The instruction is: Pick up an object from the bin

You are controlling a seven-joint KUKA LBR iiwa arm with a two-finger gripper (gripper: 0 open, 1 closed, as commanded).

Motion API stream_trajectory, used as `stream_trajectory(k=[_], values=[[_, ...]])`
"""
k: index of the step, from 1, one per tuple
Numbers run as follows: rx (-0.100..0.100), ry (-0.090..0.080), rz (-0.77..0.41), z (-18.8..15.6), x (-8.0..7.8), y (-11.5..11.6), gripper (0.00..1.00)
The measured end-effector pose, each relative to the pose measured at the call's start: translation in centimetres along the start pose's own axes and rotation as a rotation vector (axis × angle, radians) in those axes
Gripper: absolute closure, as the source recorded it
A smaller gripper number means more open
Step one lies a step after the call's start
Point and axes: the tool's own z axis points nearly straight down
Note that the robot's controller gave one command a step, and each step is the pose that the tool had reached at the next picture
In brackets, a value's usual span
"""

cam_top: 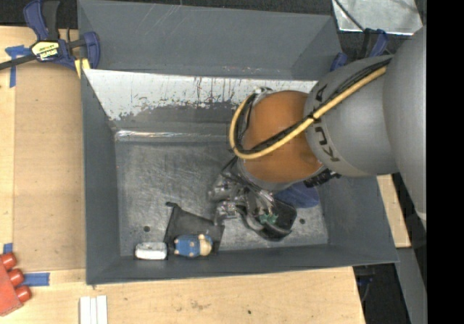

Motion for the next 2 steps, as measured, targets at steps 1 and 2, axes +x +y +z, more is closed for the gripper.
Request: stream_trajectory(k=[1,2], values=[[0.003,0.001,-0.24,0.6,0.0,1.8,1.0],[0.002,-0.006,-0.488,-15.7,-2.9,-0.1,1.0]])
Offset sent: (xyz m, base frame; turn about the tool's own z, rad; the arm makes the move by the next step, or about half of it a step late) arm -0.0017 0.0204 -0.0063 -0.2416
